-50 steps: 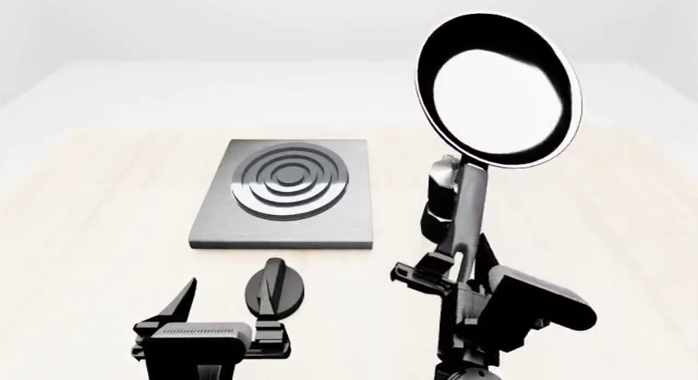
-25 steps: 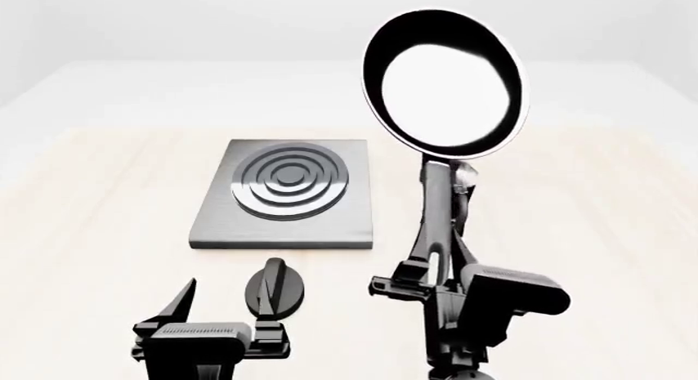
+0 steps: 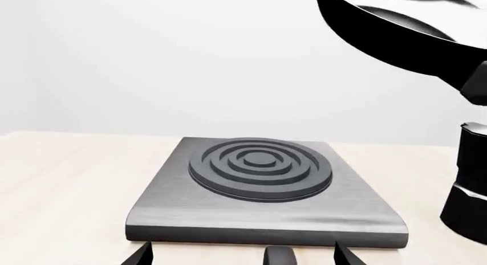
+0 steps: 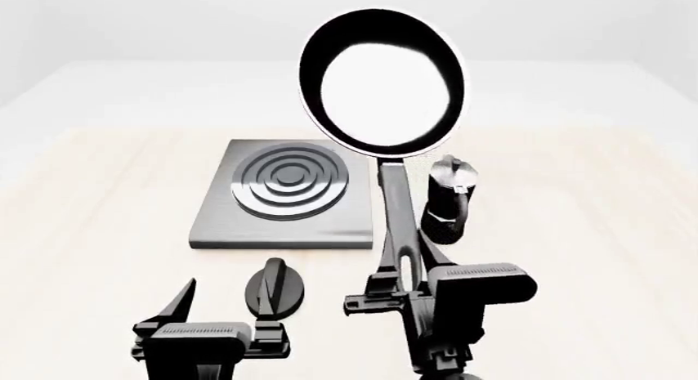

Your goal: Put the frying pan on the stove.

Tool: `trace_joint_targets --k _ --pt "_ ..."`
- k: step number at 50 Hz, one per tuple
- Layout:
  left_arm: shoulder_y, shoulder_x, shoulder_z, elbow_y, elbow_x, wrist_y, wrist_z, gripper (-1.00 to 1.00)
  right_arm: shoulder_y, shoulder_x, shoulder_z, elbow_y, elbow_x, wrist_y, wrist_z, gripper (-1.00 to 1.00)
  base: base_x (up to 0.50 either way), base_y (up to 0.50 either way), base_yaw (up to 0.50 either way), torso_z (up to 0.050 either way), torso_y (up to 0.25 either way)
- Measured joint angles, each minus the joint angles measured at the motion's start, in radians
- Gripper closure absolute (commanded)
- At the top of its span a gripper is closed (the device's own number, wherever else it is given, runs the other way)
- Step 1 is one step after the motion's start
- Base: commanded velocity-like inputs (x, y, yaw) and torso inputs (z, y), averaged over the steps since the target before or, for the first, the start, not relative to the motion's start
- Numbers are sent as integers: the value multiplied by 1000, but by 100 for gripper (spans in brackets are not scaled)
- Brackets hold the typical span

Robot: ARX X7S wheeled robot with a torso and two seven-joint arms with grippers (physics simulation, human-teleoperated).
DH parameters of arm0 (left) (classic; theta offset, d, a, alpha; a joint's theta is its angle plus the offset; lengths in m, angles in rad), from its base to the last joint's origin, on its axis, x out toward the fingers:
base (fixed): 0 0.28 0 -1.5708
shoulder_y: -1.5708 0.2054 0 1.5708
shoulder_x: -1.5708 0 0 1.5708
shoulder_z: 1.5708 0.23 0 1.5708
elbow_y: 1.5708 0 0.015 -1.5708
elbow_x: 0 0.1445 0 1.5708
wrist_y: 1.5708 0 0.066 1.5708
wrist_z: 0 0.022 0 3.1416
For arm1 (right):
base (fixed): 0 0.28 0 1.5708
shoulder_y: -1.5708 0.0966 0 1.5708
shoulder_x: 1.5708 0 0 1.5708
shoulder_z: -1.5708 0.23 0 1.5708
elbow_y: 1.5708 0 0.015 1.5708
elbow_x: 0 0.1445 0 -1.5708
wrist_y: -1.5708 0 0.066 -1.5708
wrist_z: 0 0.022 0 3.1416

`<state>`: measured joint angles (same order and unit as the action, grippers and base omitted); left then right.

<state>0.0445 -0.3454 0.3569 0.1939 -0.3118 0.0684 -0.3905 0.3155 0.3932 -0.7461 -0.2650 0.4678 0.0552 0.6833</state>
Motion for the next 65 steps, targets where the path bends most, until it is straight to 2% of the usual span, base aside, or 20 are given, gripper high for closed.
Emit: trace_joint_targets --k 39,65 --pt "-8 -8 10 13 -1 -14 -14 -100 269 100 -25 43 282 308 -282 100 0 0 0 1 2" --pt "-11 -9 15 5 -3 -8 -19 -100 455 71 -63 158 376 513 -377 100 0 0 0 0 2"
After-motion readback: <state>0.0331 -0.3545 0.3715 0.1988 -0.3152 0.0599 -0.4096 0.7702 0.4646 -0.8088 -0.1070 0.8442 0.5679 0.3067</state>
